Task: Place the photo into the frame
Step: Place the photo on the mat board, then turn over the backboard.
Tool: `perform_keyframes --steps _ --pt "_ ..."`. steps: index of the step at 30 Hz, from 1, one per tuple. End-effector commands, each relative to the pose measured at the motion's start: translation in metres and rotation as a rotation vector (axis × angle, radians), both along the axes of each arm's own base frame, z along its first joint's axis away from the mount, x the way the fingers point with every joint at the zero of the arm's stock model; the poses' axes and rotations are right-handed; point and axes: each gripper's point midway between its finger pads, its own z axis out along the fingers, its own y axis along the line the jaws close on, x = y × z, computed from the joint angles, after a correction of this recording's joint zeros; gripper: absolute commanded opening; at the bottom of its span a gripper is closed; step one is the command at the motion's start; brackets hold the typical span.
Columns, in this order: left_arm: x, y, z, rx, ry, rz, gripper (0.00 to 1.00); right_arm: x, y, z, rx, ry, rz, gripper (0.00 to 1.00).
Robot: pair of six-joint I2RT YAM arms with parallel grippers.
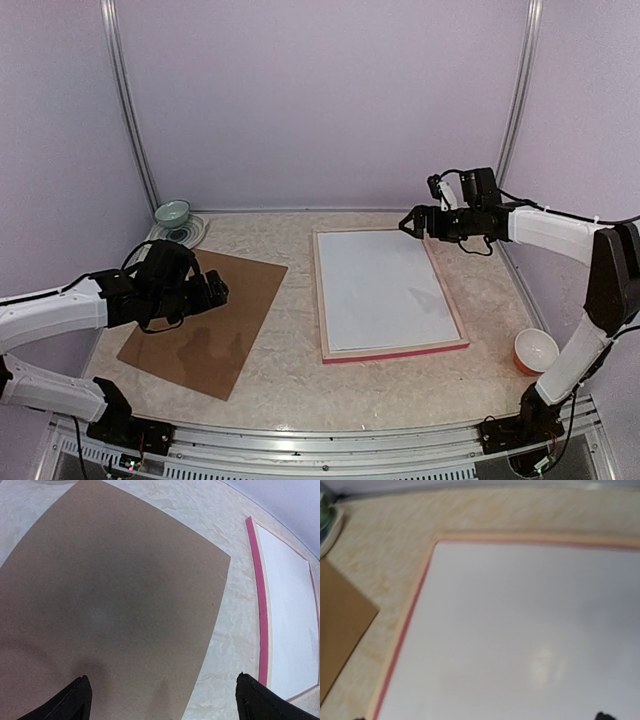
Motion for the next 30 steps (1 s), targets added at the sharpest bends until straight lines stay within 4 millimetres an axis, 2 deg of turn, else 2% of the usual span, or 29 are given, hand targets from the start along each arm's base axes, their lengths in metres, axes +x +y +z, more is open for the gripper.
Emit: perform_keyframes --steps 1,5,14,18,24,30 --pt "0.007 0.035 0.013 0.040 -0.016 0.069 0.99 -0.011 0.039 0.018 0.098 -0.018 0.075 0.99" --pt "0.016 0.061 0.013 0.008 -0.012 0.130 0.99 -0.021 0.066 0.017 0.155 0.051 0.085 0.99" --pt "0.044 0.123 -0.008 0.071 -0.001 0.339 0.99 -0.068 0.179 0.006 0.263 0.217 0.228 0.99" --pt "0.055 0.141 -0.020 0.080 0.025 0.408 0.99 -0.086 0.217 -0.003 0.288 0.290 0.275 0.99" --pt "0.060 0.175 -0.049 0.113 0.088 0.551 0.99 -0.101 0.255 -0.027 0.307 0.390 0.296 0.99" --pt "0.063 0.186 -0.077 0.140 0.119 0.612 0.99 -0.116 0.280 -0.038 0.287 0.417 0.349 0.99"
